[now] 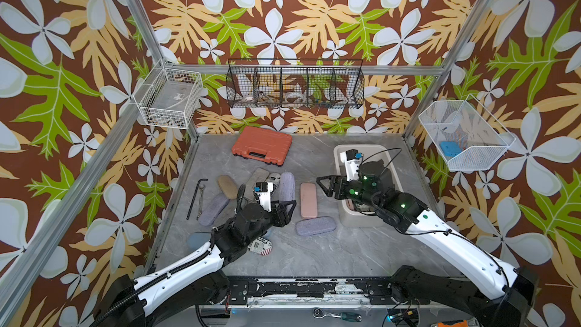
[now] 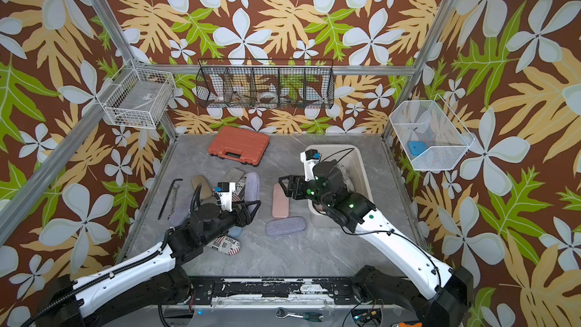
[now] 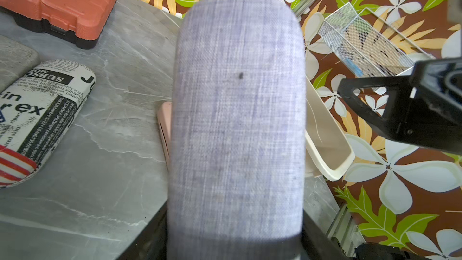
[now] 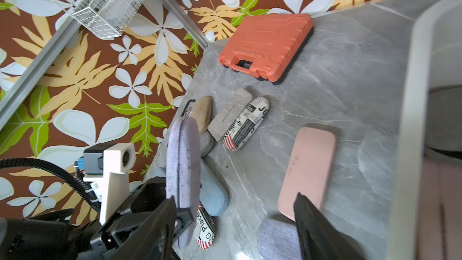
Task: Put the glasses cases into the storage boxes
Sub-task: Place the glasses case in the storage box.
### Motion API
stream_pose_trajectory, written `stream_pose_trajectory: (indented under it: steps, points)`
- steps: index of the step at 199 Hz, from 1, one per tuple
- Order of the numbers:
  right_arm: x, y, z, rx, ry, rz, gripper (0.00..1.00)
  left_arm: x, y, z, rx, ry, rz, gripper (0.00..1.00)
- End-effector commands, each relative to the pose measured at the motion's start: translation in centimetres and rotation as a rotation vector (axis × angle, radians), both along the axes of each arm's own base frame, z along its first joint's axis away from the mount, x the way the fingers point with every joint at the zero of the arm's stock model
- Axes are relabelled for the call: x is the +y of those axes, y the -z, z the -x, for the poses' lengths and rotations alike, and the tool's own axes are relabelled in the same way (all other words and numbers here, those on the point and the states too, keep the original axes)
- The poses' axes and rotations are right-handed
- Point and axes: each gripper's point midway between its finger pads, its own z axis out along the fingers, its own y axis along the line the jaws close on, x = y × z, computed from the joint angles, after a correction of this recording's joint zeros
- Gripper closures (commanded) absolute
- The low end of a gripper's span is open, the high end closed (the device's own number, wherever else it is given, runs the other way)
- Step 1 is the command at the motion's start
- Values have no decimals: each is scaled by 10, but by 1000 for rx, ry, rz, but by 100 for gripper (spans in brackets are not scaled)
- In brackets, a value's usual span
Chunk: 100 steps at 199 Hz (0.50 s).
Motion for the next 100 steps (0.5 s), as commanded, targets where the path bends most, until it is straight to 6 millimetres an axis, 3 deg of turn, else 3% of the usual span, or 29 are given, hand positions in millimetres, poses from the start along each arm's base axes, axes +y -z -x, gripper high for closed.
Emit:
stream_pose_trajectory:
  steps: [1,38,83,100]
  points:
    - [28,-14,-5,-37,-14,-26,25,2,-17,-1,-45,-15,59,44]
    - [83,-10,-1,-26,-103,1,25,5,-17,-1,-48,-25,67,43]
    - [102,14,-8,46,-76,-16,32,4,-22,0,-61,-18,77,43]
    - [110,21,-7,65,-94,-10,41,4,-23,0,-66,-18,75,42]
